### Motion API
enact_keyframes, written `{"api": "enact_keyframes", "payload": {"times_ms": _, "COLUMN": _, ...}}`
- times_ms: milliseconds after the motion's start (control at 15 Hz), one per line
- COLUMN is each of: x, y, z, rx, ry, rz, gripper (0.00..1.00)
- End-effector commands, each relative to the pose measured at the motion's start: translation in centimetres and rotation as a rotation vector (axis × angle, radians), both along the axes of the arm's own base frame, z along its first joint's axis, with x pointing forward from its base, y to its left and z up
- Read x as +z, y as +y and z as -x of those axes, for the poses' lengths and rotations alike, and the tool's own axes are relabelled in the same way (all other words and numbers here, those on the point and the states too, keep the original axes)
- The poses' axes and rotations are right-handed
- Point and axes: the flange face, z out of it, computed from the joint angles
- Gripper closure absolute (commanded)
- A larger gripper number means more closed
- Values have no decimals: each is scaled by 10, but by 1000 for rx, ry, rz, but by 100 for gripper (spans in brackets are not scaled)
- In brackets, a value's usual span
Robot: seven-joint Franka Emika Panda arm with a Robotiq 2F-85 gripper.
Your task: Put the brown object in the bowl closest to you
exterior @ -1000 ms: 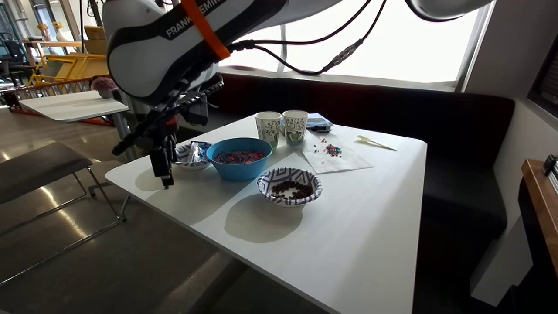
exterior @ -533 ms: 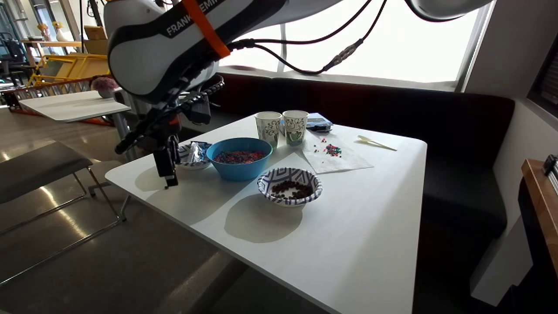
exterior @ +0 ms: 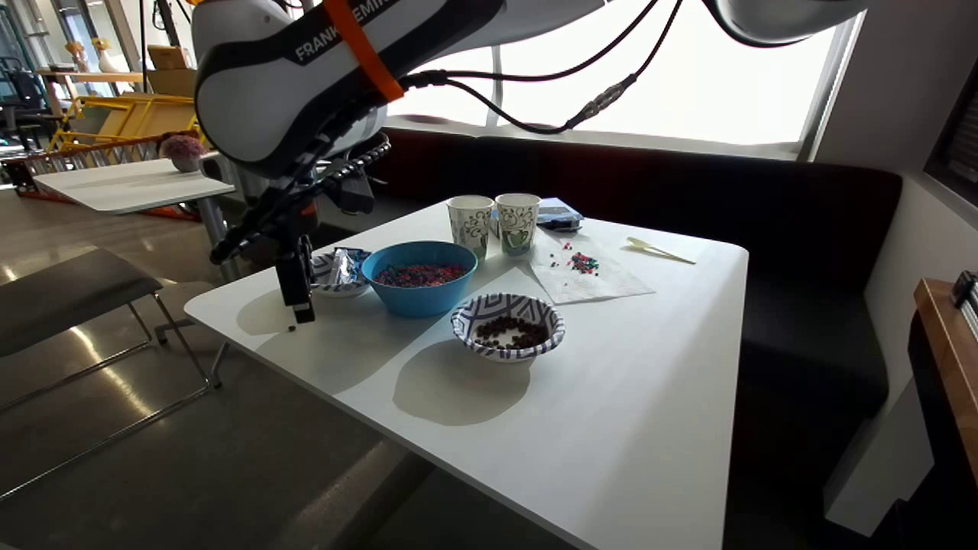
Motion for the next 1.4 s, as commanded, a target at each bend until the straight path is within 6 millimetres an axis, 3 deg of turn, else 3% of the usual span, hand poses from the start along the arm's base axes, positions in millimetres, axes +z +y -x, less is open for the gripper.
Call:
{"api": "enact_keyframes", "payload": {"times_ms": 0, "x": -8, "y": -1, "z": 0, "rx": 44, "ry": 10, "rz": -26, "gripper": 0}}
{"api": "enact_keyframes", "payload": {"times_ms": 733, "x": -21, "y": -1, "z": -1, "rx": 127, "ry": 2, "rz": -65, "gripper": 1}}
{"api": "enact_keyframes", "payload": {"times_ms": 1133, "x": -16, "y": -9, "z": -7, "rx": 143, "ry": -18, "rz": -126, "gripper": 24}}
{"api": "enact_keyframes", "payload": {"times_ms": 1333, "x": -17, "y": -14, "z": -9, "rx": 149, "ry": -15, "rz": -158, "gripper": 25}}
